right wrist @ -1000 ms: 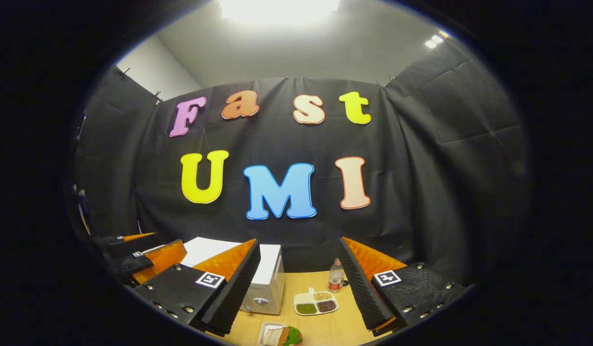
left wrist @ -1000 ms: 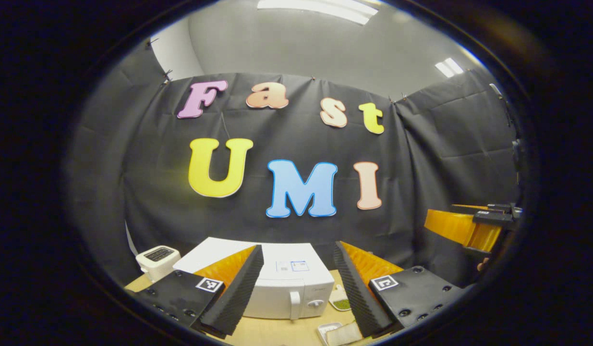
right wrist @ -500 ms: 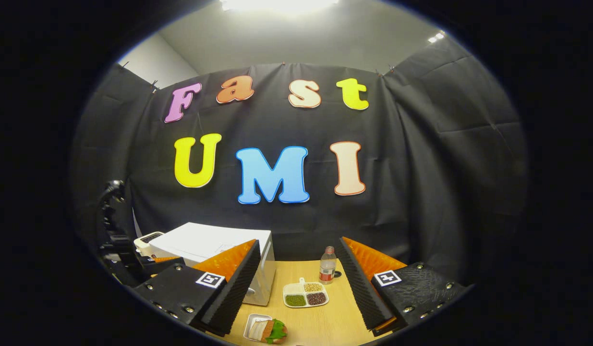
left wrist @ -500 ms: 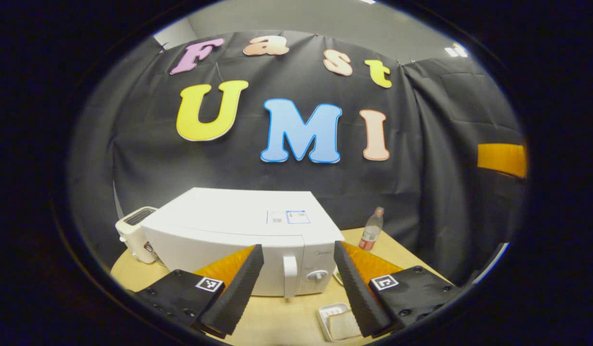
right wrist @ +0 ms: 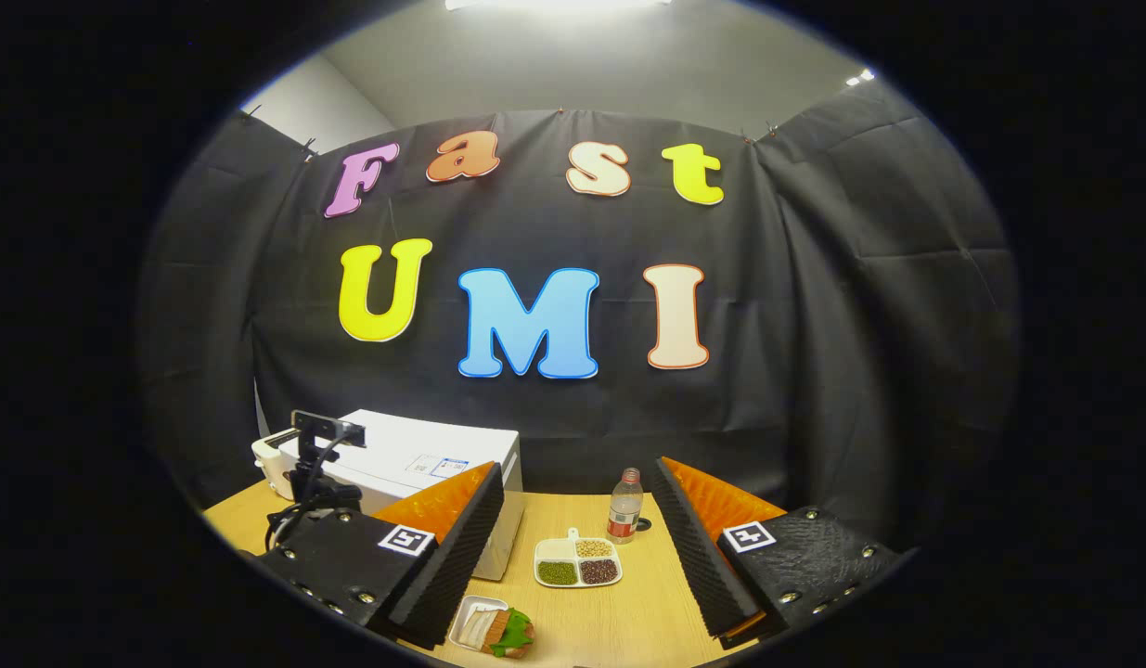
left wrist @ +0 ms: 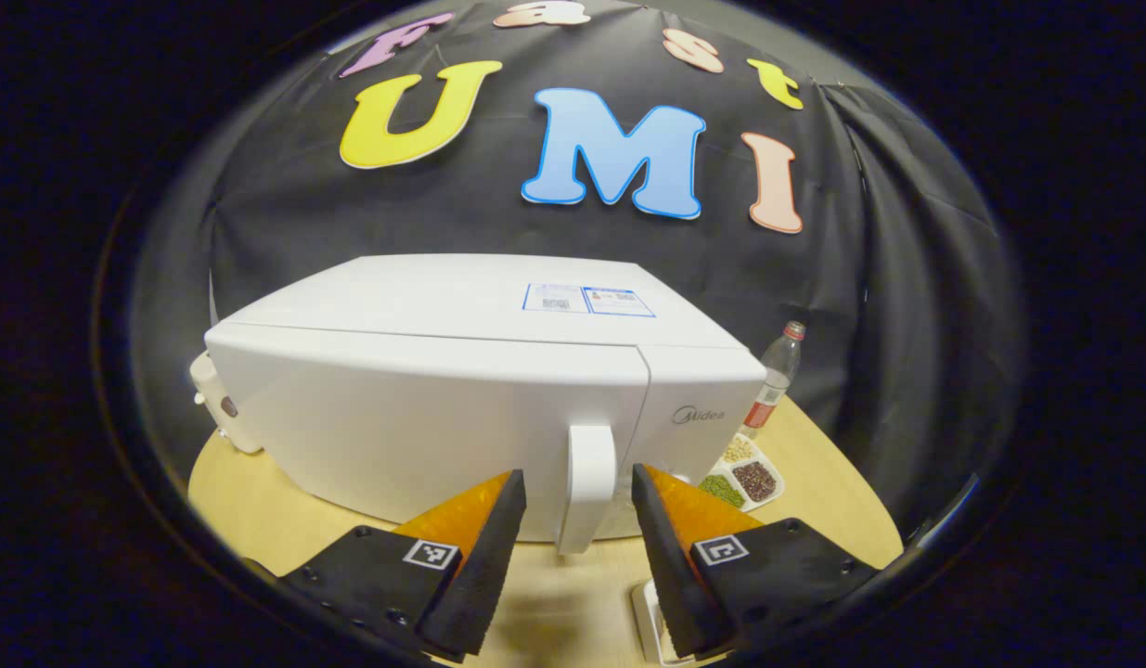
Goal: Open the microwave oven with the left hand, put the food in, and close the microwave oven.
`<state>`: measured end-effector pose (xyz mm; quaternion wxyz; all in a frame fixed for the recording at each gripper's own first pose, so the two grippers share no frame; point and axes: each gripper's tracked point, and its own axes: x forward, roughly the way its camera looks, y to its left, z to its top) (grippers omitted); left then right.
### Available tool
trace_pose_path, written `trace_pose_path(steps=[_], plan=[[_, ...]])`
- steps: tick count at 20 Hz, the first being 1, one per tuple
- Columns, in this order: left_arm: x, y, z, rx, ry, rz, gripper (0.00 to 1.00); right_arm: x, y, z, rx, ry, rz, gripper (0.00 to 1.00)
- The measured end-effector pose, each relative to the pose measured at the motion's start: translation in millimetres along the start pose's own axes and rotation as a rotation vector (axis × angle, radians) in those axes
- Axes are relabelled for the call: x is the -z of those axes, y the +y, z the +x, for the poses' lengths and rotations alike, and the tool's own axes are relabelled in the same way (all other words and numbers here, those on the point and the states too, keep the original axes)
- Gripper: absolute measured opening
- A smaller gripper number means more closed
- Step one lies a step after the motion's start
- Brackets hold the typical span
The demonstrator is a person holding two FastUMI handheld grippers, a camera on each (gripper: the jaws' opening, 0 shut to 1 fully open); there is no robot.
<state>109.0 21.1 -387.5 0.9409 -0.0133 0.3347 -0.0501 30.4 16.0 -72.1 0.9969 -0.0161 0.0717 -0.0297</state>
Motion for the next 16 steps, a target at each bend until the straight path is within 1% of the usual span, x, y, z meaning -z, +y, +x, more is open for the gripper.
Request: trace_pose_path(steps=[1, 2, 3, 4, 5, 6, 8, 9, 10, 13, 15, 16], plan=[[0.5, -0.3, 1.5, 0.003, 0.011, 0.0, 0.77, -2.0, -0.6, -0.6, 0.002, -0.004, -0.006, 0.97], [5.2, -10.2, 0.3, 0.026, 0.028, -0.013, 0.6, -3.1, -1.9, -1.2, 0.005, -0.008, -0.011, 0.97], [7.6, -11.6, 13.4, 0.031, 0.016, 0.026, 0.42, -4.2, -2.1, -2.0, 0.008, -0.012, -0.014, 0.97], [6.8, -7.6, 4.5, 0.027, 0.019, 0.072, 0.25, -2.2, -2.6, -3.1, 0.011, -0.011, -0.015, 0.97], [3.7, -7.7, 0.4, 0.03, 0.012, 0.095, 0.2, -0.9, -2.4, -3.7, 0.013, -0.006, -0.014, 0.97], [5.5, -9.1, 3.3, 0.035, 0.012, 0.092, 0.2, 2.1, -2.2, -4.1, 0.014, -0.001, -0.014, 0.97], [5.6, -8.5, 2.0, 0.039, 0.02, 0.09, 0.12, 4.8, -3.7, -5.9, 0.022, 0.006, -0.013, 0.97], [2.3, -10.2, 6.4, 0.04, 0.027, 0.094, 0.12, 5.5, -3.1, -7.1, 0.023, 0.009, -0.009, 0.97], [5.3, -8.7, 2.3, 0.045, 0.04, 0.102, 0.06, 7.6, -2.3, -7.7, 0.024, 0.013, -0.006, 0.97], [6.8, -9.1, -1.0, 0.063, 0.064, 0.107, 0.06, 7.4, 4.9, -7.3, 0.013, 0.018, 0.001, 0.97], [18.3, -7.5, -29.8, 0.077, 0.058, 0.125, 0.06, 0.9, 8.7, -7.0, 0.012, -0.002, -0.003, 0.97], [26.1, -4.6, -42.7, 0.087, 0.056, 0.136, 0.09, -1.3, 11.5, -6.4, 0.013, -0.01, -0.002, 0.97]])
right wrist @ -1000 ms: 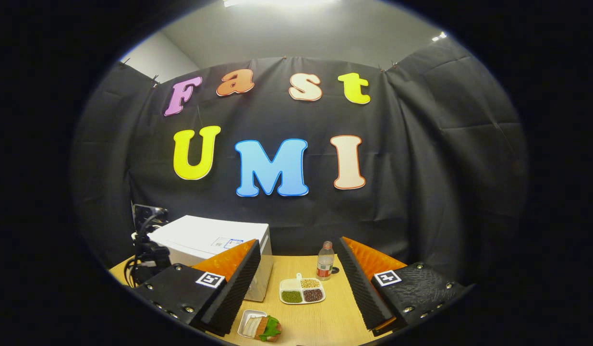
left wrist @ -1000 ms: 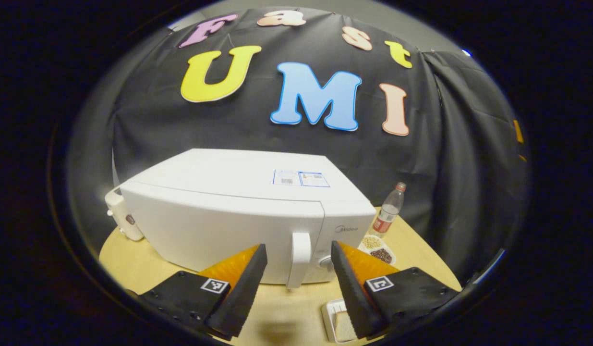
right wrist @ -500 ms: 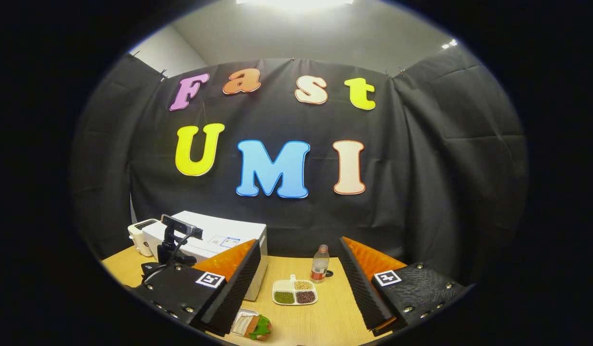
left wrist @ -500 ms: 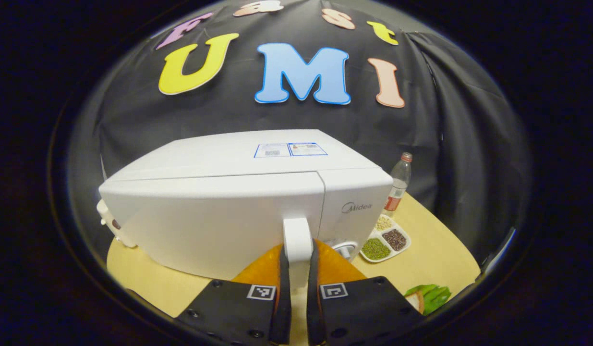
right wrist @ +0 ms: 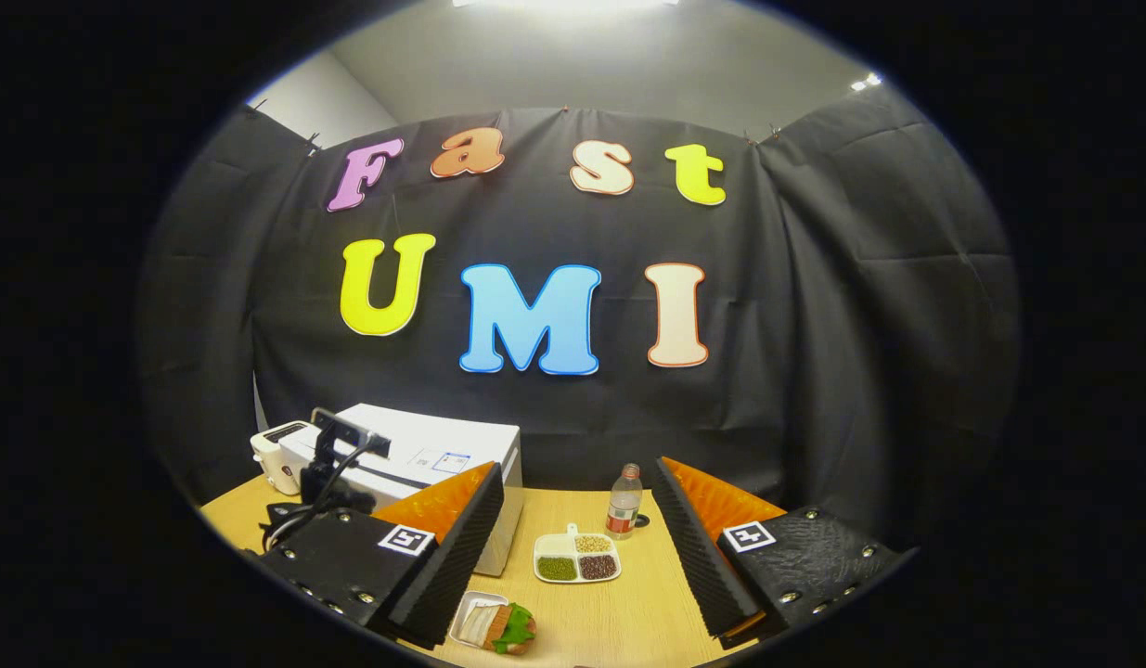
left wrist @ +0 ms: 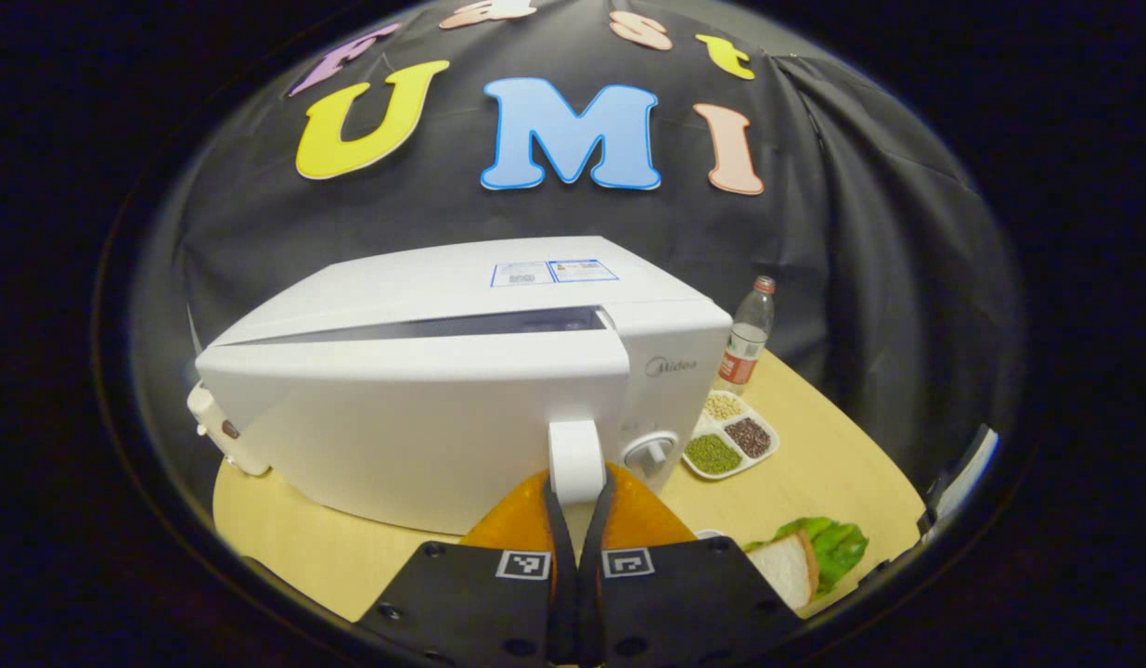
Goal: Open the microwave oven with the left hand, put the food in, and close the microwave oven.
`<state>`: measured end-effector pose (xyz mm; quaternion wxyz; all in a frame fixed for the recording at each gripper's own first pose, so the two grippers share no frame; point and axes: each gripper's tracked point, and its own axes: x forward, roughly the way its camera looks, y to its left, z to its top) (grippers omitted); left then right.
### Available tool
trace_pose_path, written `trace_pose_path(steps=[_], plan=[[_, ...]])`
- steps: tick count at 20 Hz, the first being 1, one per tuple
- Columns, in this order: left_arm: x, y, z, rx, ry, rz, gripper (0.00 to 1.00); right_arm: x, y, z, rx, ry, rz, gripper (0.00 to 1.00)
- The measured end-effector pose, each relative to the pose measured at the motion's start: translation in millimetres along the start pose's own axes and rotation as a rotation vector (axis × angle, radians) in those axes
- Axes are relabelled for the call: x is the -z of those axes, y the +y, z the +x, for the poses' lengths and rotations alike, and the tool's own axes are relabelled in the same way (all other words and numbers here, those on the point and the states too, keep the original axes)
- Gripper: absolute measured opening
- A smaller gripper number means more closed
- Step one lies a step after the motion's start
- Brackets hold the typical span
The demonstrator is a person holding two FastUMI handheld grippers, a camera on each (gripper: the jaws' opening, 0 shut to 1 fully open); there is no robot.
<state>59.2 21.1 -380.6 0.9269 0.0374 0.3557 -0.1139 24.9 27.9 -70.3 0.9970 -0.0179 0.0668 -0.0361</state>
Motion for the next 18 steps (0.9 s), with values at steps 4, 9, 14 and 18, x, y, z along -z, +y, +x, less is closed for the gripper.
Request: trace_pose_path(steps=[4, 9, 14, 18], plan=[[31.3, 10.2, -59.2, 0.029, 0.028, 0.012, 0.06, 4.4, 30.5, 2.4, -0.058, 0.01, 0.042, 0.97], [60.5, 31.7, -111.7, 0.064, 0.049, 0.045, 0.06, 5.2, 81.3, 1.7, -0.136, 0.024, 0.096, 0.97], [93.6, 68.9, -165.2, 0.077, 0.085, 0.087, 0.06, 2.9, 125.8, -5.4, -0.192, 0.021, 0.082, 0.97], [117.4, 114.4, -204.8, 0.06, 0.117, 0.122, 0.06, 11.0, 153.8, -8.2, -0.206, 0.036, 0.079, 0.97]])
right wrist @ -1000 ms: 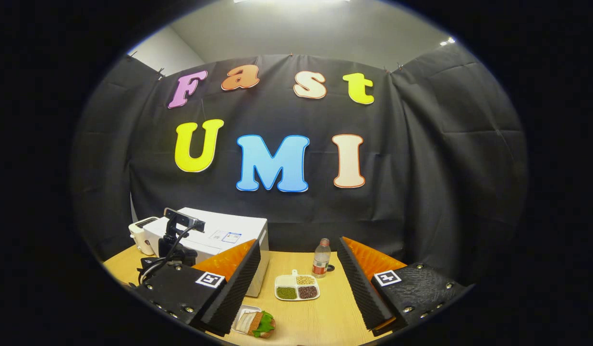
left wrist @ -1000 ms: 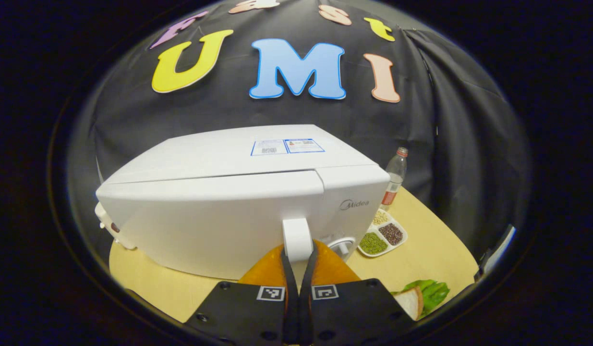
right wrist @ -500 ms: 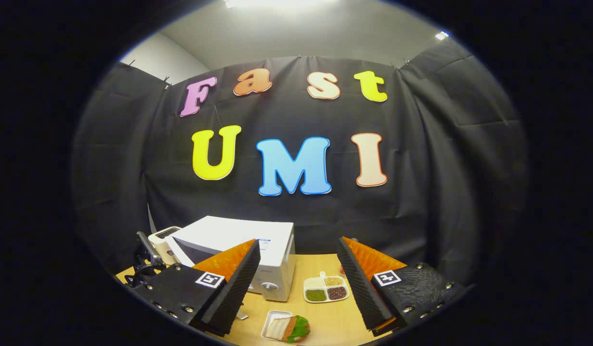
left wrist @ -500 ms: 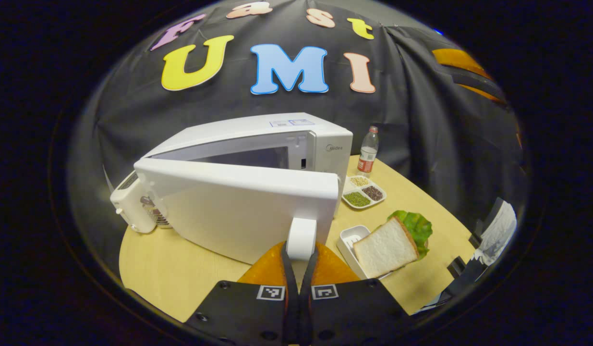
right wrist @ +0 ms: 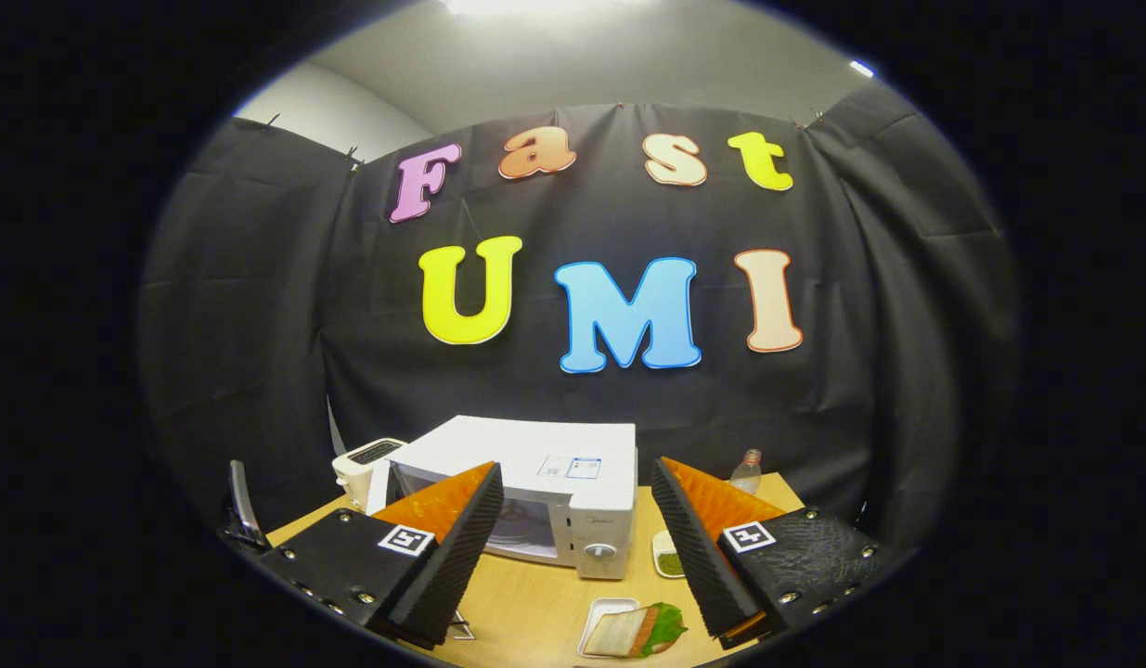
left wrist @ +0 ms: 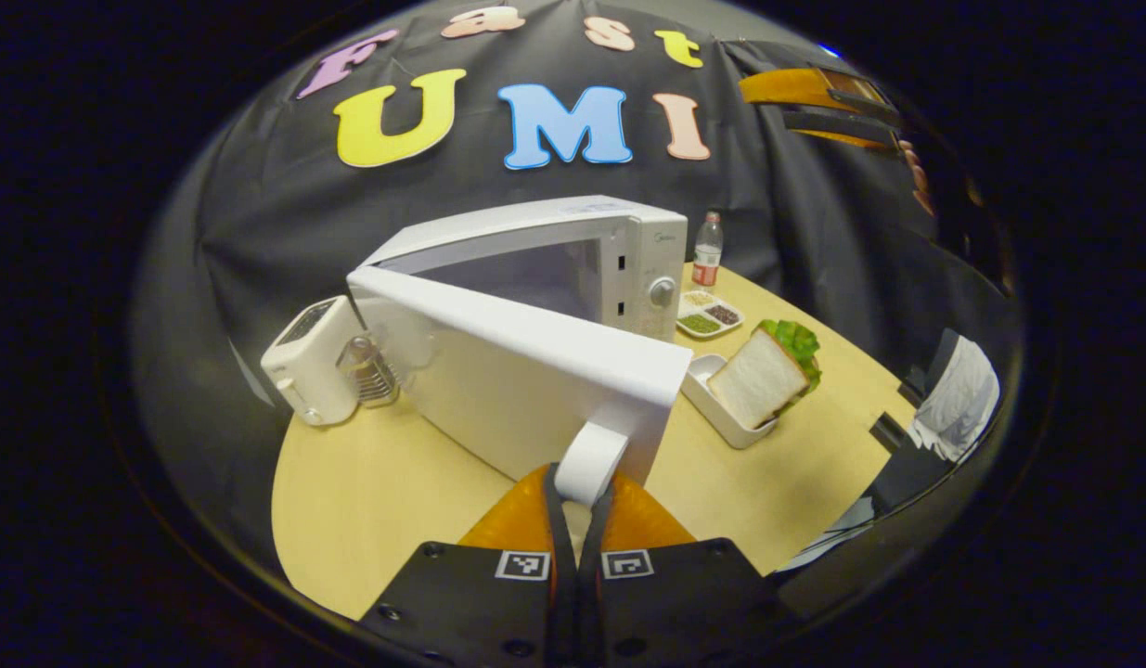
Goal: Open the microwave oven with the left hand, put the food in, and close the microwave oven.
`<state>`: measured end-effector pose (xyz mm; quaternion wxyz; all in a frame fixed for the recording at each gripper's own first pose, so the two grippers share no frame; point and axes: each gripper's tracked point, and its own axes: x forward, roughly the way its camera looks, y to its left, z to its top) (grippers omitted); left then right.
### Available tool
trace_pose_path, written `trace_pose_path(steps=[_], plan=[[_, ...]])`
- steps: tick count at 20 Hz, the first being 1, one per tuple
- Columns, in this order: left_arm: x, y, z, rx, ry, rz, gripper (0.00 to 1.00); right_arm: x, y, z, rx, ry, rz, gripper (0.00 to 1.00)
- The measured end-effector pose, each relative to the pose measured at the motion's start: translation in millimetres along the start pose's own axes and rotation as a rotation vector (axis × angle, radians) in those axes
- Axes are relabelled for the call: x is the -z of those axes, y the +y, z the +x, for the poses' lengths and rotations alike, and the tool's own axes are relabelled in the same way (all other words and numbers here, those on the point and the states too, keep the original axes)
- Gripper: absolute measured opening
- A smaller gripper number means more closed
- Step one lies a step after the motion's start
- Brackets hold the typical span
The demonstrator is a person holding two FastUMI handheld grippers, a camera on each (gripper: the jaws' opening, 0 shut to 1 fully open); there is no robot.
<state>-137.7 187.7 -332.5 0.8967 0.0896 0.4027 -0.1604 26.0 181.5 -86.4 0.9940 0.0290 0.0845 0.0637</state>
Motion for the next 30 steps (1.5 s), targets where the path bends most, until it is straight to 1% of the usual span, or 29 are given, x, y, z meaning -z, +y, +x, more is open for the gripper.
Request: trace_pose_path(steps=[6, 9, 11, 15, 18, 19, 21, 23, 26, 27, 28, 29, 30], plan=[[35.5, 56.1, -38.6, -0.032, 0.041, 0.039, 0.06, 10.4, 37.5, 11.2, -0.012, 0.026, 0.017, 0.97], [50.5, 89.6, -54.7, -0.042, 0.055, 0.035, 0.06, 13.0, 54.5, 13.4, -0.014, 0.038, 0.021, 0.97], [60.6, 112.7, -64.3, -0.055, 0.065, 0.024, 0.06, 18.5, 62.6, 13.9, -0.013, 0.054, 0.018, 0.97], [76.8, 156.3, -74.7, -0.072, 0.079, 0.021, 0.06, 31.9, 69.3, 10.4, 0.015, 0.087, 0.011, 0.97], [81.7, 168.9, -77.1, -0.052, 0.073, 0.0, 0.07, 37.9, 81.3, 9.7, 0.004, 0.096, 0.029, 0.97], [82.3, 171.8, -77.7, -0.047, 0.07, 0.005, 0.05, 38.5, 82.5, 9.1, 0.002, 0.097, 0.031, 0.97], [85.2, 175.1, -76.5, -0.031, 0.074, -0.003, 0.08, 40.8, 85.1, 7.1, -0.01, 0.103, 0.034, 0.97], [86.7, 175.6, -77.5, -0.015, 0.08, -0.022, 0.13, 42.7, 78.9, 6.2, -0.011, 0.11, 0.026, 0.97], [96.1, 180.2, -86.8, -0.026, 0.085, -0.086, 0.16, 46.8, 61.5, 7.1, -0.012, 0.119, 0.028, 0.97], [99.2, 184.3, -93.9, -0.05, 0.083, -0.112, 0.22, 48.5, 52.9, 7.5, -0.008, 0.124, 0.026, 0.97], [102.6, 189.6, -105.2, -0.084, 0.076, -0.136, 0.2, 52.0, 42.6, 7.8, -0.003, 0.132, 0.022, 0.97], [99.8, 197.7, -115.5, -0.143, 0.061, -0.154, 0.19, 55.2, 32.4, 8.8, 0.001, 0.143, 0.019, 0.97], [90.3, 203.4, -127.9, -0.202, 0.031, -0.169, 0.28, 61.6, 22.8, 9.2, 0.003, 0.158, 0.019, 0.97]])
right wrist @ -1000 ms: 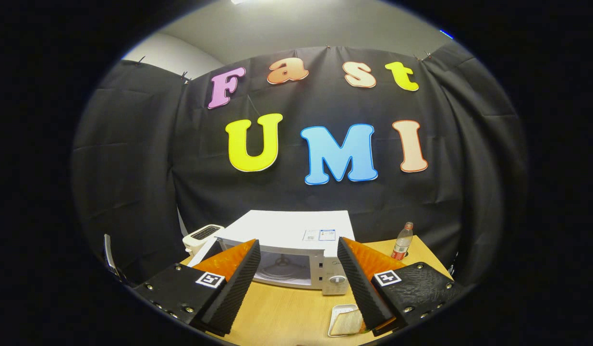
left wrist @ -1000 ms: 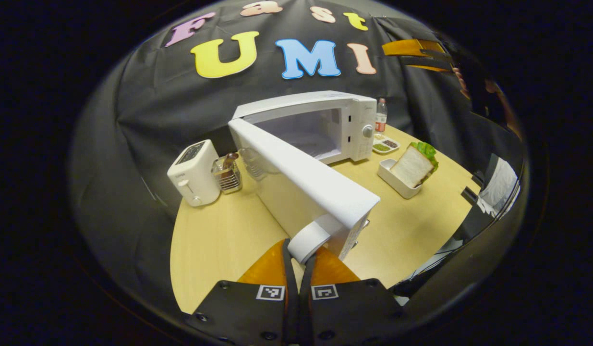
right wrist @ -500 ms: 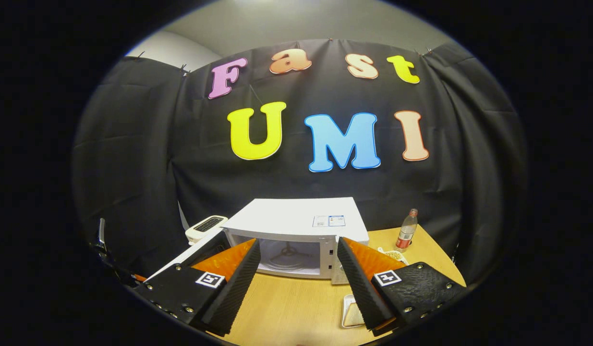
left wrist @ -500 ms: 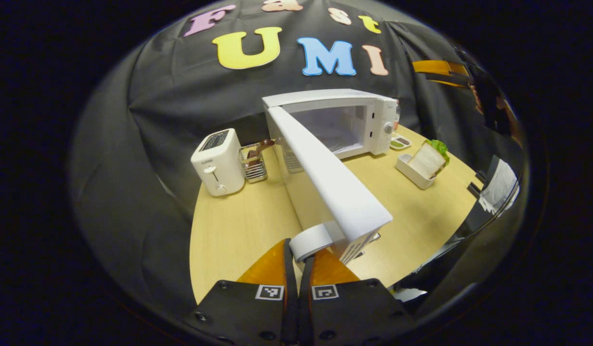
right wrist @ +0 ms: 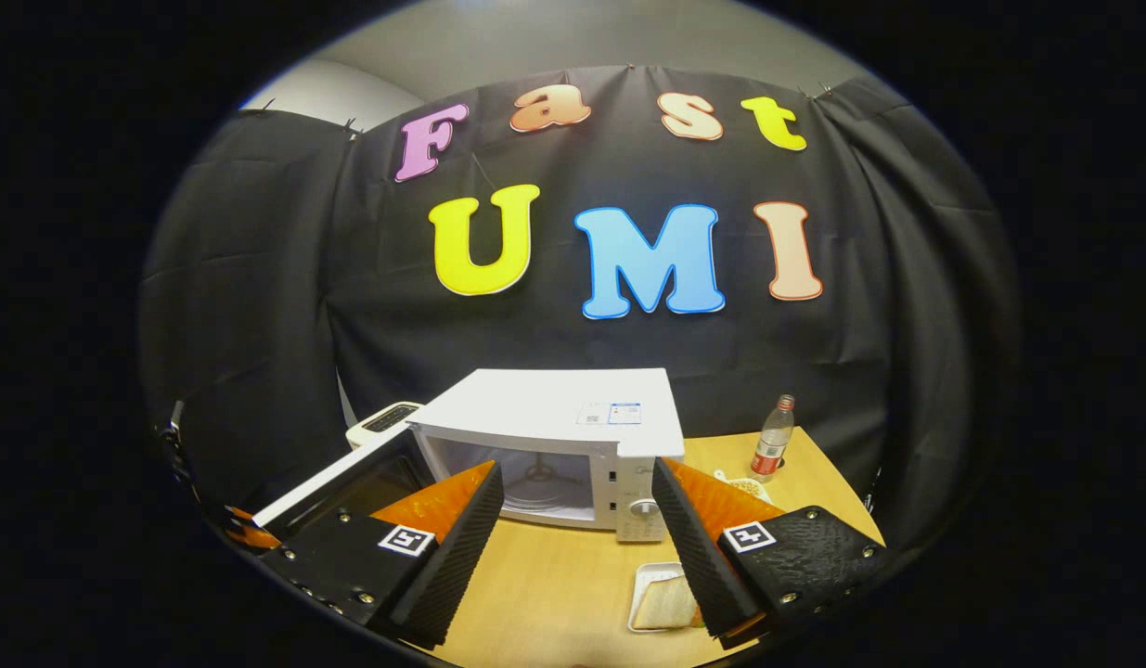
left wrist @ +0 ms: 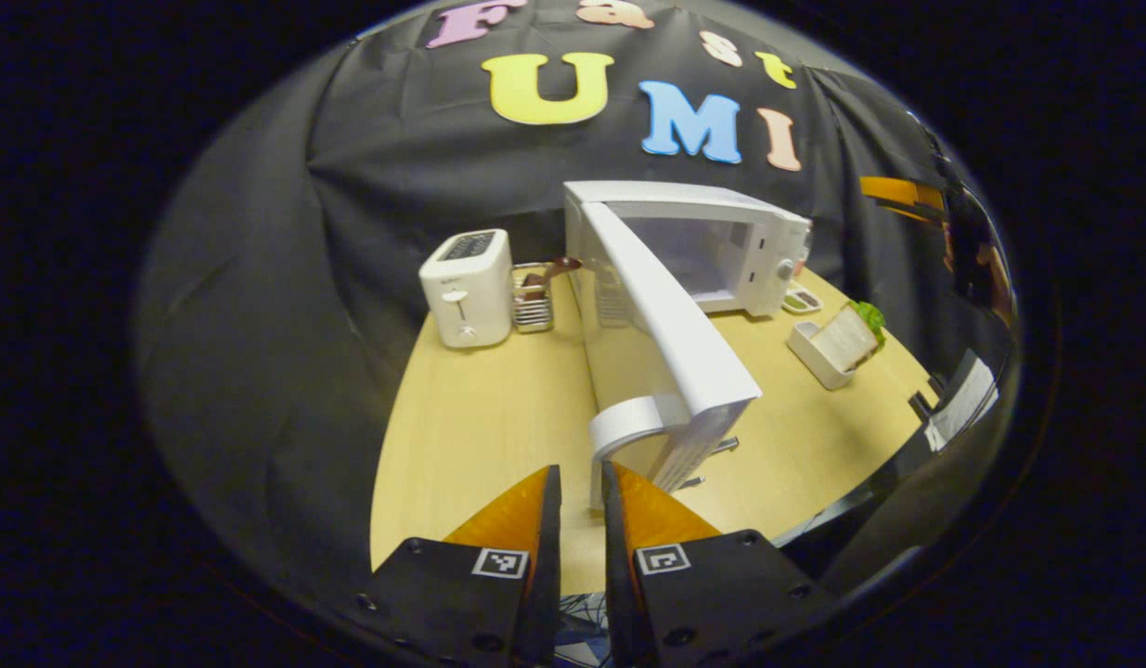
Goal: Open the microwave oven with the left hand, put the food in, and close the microwave oven.
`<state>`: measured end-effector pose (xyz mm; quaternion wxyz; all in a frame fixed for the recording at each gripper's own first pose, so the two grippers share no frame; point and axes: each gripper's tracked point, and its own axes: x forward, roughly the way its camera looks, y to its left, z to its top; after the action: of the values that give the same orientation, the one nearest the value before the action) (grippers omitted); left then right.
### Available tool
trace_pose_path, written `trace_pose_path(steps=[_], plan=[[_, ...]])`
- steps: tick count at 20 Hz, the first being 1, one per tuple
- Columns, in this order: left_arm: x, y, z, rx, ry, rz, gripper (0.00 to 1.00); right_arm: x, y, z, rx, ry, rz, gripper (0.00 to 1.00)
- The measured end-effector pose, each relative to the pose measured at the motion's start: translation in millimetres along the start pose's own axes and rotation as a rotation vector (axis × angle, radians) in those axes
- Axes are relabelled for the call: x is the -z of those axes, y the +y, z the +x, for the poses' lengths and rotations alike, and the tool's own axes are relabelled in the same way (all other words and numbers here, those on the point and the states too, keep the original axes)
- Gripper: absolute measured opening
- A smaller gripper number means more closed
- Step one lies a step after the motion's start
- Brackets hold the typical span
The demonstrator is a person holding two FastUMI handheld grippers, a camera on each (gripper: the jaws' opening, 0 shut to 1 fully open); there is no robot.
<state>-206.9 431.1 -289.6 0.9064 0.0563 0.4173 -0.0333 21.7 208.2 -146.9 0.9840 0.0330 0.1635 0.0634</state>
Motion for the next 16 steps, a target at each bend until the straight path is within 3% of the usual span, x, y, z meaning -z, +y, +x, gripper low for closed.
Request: trace_pose_path(steps=[3, 6, 9, 10, 14, 16], plan=[[-49.7, -15.6, -41.7, -0.119, -0.162, -0.085, 0.35, 16.7, -33.9, 4.4, 0.022, 0.051, 0.005, 0.97], [-105.4, -61.3, -66.9, -0.149, -0.3, -0.12, 0.44, 33.7, -64.6, 7.2, 0.041, 0.096, 0.013, 0.97], [-196.5, -94.7, -94.0, -0.233, -0.546, -0.106, 0.83, 57.7, -89.4, 9.1, 0.049, 0.167, 0.038, 0.97], [-221.9, -114.8, -100.8, -0.225, -0.597, -0.112, 0.96, 67.3, -98.1, 8.4, 0.056, 0.195, 0.052, 0.98], [-286.8, -189.8, -90.4, -0.115, -0.69, -0.125, 0.95, 107.3, -124.2, 2.8, 0.068, 0.297, 0.131, 0.97], [-308.2, -215.2, -73.6, -0.095, -0.701, -0.131, 0.96, 130.0, -129.0, 1.8, 0.057, 0.365, 0.156, 0.97]])
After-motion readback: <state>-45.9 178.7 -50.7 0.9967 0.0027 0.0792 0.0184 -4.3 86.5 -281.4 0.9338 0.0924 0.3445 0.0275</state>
